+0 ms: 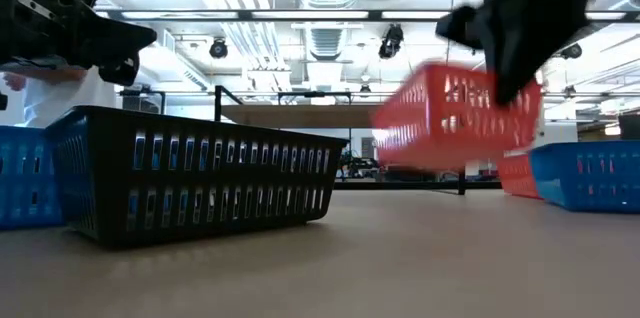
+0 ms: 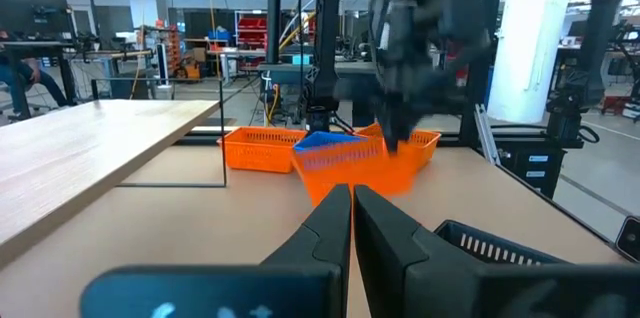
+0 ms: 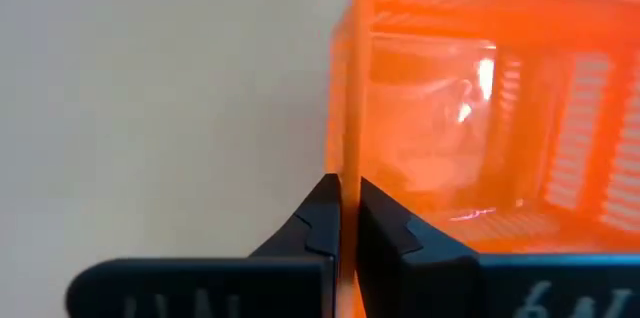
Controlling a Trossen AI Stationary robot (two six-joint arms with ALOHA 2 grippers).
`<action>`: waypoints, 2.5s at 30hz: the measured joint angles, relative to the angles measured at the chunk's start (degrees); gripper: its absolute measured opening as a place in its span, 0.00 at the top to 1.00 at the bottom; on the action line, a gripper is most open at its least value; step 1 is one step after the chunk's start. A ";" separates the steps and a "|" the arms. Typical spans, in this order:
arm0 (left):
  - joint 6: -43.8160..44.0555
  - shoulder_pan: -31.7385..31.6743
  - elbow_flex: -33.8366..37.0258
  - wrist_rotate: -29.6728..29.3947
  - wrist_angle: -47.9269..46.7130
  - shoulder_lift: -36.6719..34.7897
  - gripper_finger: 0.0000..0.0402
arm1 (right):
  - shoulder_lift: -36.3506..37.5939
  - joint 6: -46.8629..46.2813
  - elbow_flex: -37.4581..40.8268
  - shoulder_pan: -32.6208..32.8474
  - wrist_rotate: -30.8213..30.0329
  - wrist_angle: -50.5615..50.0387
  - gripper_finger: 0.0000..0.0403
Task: Stack baskets on shelf by color
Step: Put the left orange basket on the shelf, then put the bottom black basket on the shelf
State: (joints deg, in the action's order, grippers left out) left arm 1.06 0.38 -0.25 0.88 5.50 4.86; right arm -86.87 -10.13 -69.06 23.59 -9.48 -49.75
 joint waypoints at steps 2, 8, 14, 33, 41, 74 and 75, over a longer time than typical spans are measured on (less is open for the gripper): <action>0.00 0.01 0.00 -0.01 0.02 -0.01 1.00 | 3.86 -0.40 0.00 -0.63 -1.81 1.43 0.98; 0.00 0.00 0.00 0.00 0.02 -0.02 1.00 | 16.36 1.19 -0.02 -5.74 -11.42 5.45 0.98; 0.00 0.00 0.00 0.00 0.02 0.00 1.00 | 23.36 9.51 -0.04 -21.50 -14.33 5.75 0.98; 0.00 0.01 0.00 -0.01 0.01 -0.01 1.00 | 11.85 25.20 -4.46 -48.12 3.61 -3.05 0.98; 0.00 0.00 0.00 -0.02 0.00 -0.02 1.00 | 7.98 26.82 -9.00 -48.23 3.23 -8.23 0.98; 0.00 0.02 0.00 0.00 0.00 -0.02 1.00 | 17.69 21.31 -8.89 -46.59 6.69 -10.35 0.65; 0.00 0.00 0.00 0.00 0.02 0.00 1.00 | 18.52 20.52 -8.04 -46.03 10.44 -9.59 0.65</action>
State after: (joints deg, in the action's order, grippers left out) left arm 1.06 0.38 -0.25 0.89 5.52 4.86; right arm -68.35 10.39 -77.10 -22.44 0.96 -59.34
